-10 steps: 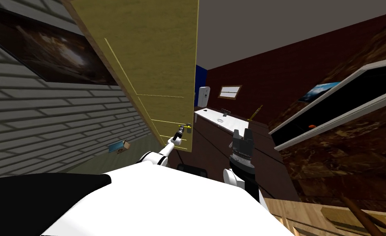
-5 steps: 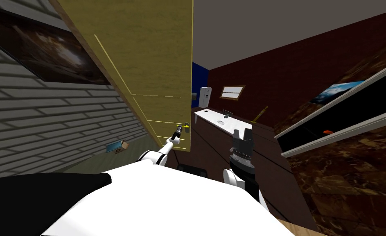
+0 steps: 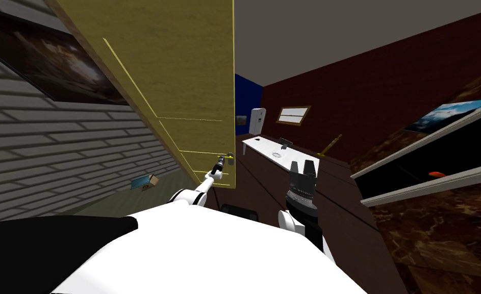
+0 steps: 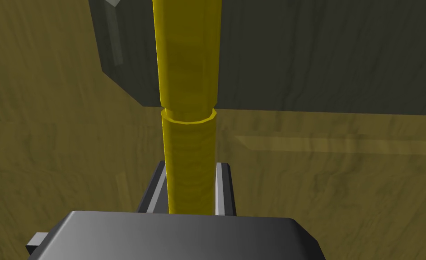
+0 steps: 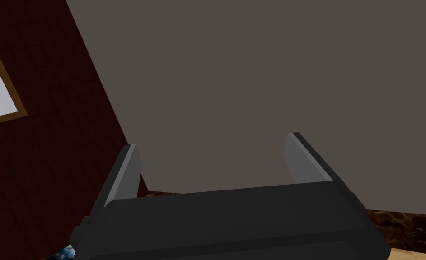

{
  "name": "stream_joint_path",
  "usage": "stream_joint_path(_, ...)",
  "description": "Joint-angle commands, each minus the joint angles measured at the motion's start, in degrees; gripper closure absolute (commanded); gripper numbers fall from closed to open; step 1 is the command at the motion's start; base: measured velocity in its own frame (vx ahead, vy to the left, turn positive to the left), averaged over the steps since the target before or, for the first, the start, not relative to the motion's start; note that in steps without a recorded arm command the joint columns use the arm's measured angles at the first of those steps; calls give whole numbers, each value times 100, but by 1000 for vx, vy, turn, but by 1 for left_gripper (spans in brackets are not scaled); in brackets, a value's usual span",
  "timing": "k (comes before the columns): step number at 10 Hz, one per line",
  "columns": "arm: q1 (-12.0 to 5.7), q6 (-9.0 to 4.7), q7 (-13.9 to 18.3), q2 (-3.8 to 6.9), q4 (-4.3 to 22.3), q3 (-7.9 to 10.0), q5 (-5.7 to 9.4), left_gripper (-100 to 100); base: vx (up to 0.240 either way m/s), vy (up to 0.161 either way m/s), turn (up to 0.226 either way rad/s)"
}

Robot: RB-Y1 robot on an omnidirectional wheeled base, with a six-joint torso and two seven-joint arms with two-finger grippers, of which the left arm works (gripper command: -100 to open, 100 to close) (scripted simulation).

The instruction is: Push the door open

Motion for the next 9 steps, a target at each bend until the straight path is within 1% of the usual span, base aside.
stream_joint_path(1,6,34,-46,49,-70,118,28,100,149,-137,64)
stream_joint_path(5,27,29,-124,117,-56,354,95,100,180,-115,71)
stream_joint_path(9,43,26,-180,164,-46,524,143,100,144,-115,63)
